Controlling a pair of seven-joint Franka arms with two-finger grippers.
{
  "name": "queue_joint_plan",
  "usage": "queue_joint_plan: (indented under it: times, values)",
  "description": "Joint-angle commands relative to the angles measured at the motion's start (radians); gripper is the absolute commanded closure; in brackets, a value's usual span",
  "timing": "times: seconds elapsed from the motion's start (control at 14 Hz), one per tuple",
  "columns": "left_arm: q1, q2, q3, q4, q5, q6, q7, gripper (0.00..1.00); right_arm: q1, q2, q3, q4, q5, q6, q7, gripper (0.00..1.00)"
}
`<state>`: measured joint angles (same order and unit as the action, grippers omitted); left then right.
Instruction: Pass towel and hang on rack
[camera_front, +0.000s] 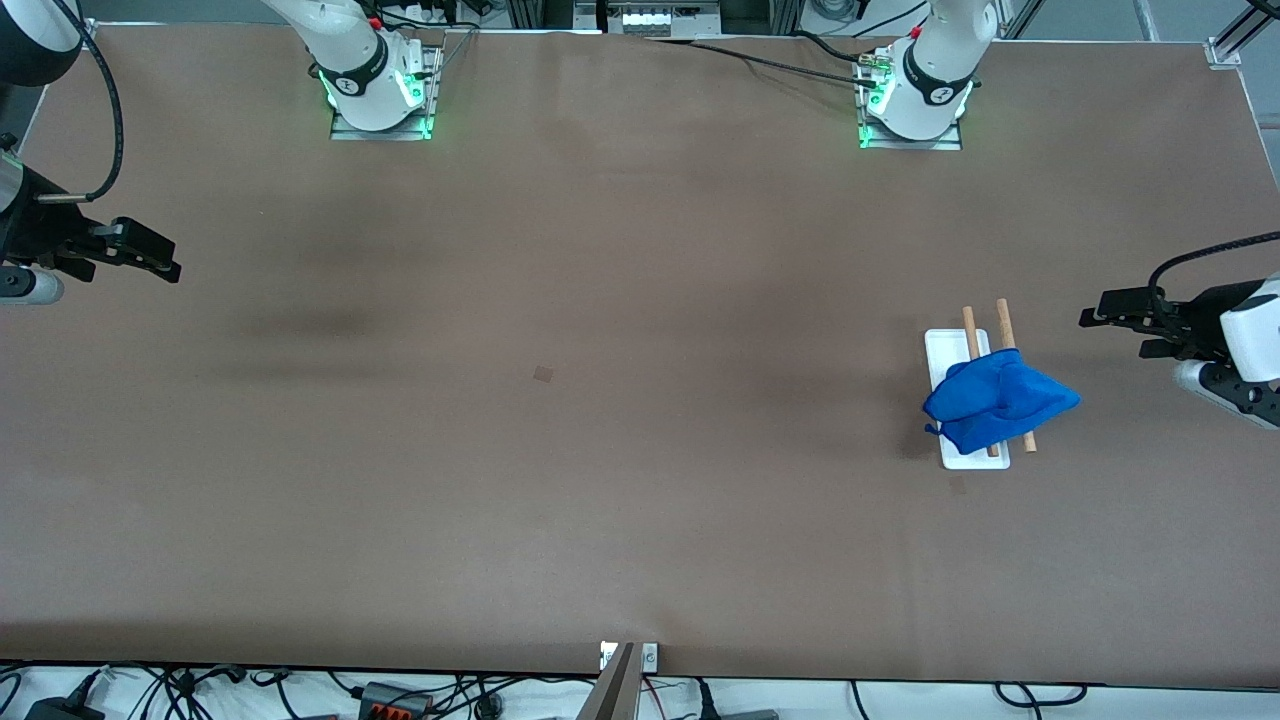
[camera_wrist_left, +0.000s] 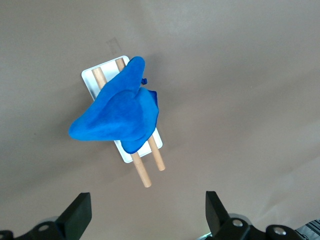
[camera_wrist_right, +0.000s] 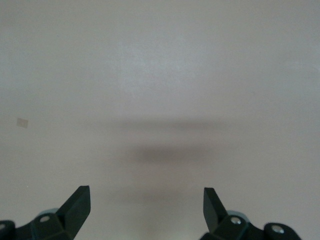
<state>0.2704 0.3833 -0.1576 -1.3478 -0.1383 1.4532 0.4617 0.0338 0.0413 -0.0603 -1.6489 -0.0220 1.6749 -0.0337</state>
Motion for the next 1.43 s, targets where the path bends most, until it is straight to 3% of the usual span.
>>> queue_joint_plan:
  times: [0.0,0.36,0.5,0.71,0.86,1.14,1.36]
  values:
    - [-0.026,0.006,0.004,0.047,0.012,-0.023,-0.043,0.0,0.005,-0.018,-0.001,-0.005,-0.004,-0.014,-0.006,0.0]
    - [-0.045,0.0,0.006,0.052,0.036,-0.025,-0.08,0.0,0.005,-0.02,-0.001,-0.005,-0.001,-0.015,-0.011,0.0]
    - [-0.071,-0.05,0.023,0.018,0.052,-0.013,-0.103,0.0,0.006,-0.018,-0.001,-0.005,-0.007,-0.004,-0.012,0.0]
    - [-0.121,-0.188,0.026,-0.163,0.144,0.117,-0.194,0.0,0.006,-0.018,-0.001,-0.006,-0.007,-0.011,-0.011,0.0]
    - [-0.167,-0.242,0.024,-0.23,0.219,0.137,-0.295,0.0,0.006,-0.018,-0.001,-0.006,-0.006,-0.001,-0.011,0.0]
    - [-0.172,-0.357,0.026,-0.394,0.229,0.254,-0.379,0.0,0.006,-0.018,0.0,-0.005,-0.006,0.003,-0.011,0.0]
    - [-0.174,-0.418,0.047,-0.464,0.227,0.299,-0.39,0.0,0.011,-0.018,0.0,-0.005,-0.006,0.009,-0.011,0.0]
